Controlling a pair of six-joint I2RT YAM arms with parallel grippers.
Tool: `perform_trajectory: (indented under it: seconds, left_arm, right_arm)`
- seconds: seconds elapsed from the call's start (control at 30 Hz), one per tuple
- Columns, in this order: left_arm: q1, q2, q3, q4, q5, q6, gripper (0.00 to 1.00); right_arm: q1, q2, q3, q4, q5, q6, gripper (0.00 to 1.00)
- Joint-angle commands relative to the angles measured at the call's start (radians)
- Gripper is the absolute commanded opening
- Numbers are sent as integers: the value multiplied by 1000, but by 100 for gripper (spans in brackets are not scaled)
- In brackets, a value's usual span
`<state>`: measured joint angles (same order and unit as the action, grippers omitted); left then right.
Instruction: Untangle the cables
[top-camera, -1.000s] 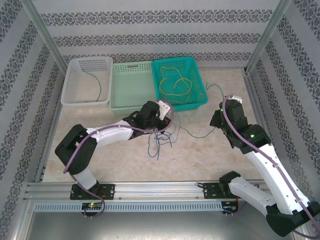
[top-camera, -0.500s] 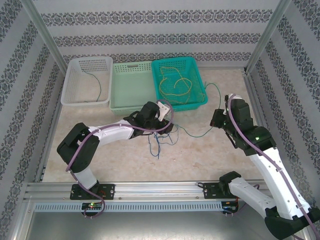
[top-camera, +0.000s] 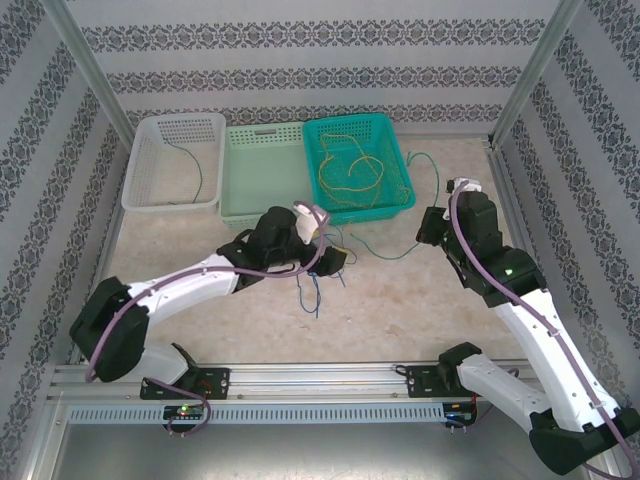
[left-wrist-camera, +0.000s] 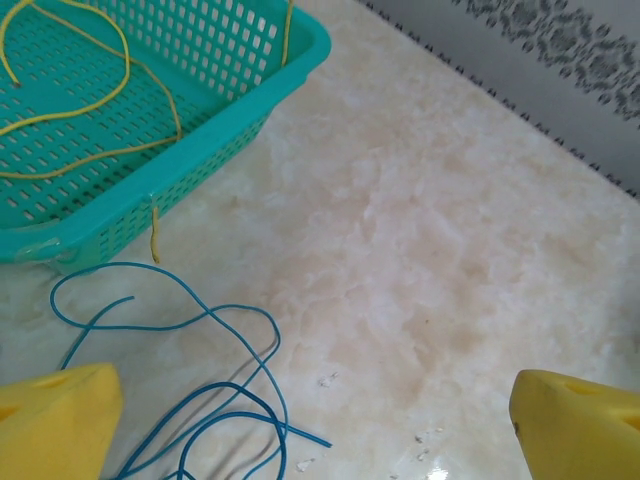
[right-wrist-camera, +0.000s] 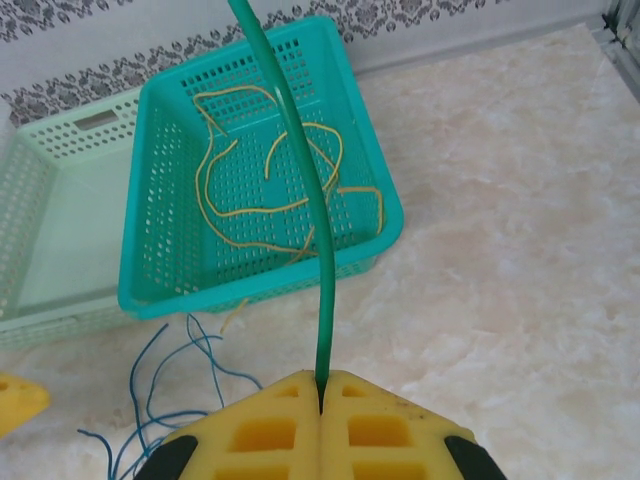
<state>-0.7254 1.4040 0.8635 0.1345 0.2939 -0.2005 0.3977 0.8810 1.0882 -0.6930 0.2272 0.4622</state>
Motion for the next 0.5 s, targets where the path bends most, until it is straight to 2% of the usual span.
perform_trajectory:
  seconds: [0.0, 0.1, 0.3, 0.47]
  left_arm:
    - [-8, -77, -58, 137, -62, -97, 100]
    - [-6, -120, -87, 197, -117, -166, 100]
    - [6, -68, -49, 313, -27, -323, 100]
    - [29, -10, -35, 366, -13, -454, 100]
  right_arm:
    - [31, 25, -10, 69, 82, -22, 0]
    - [70, 64, -1, 99, 141, -25, 0]
    - [154, 164, 13, 205, 178, -11, 0]
    - [179, 213, 37, 258, 201, 28, 0]
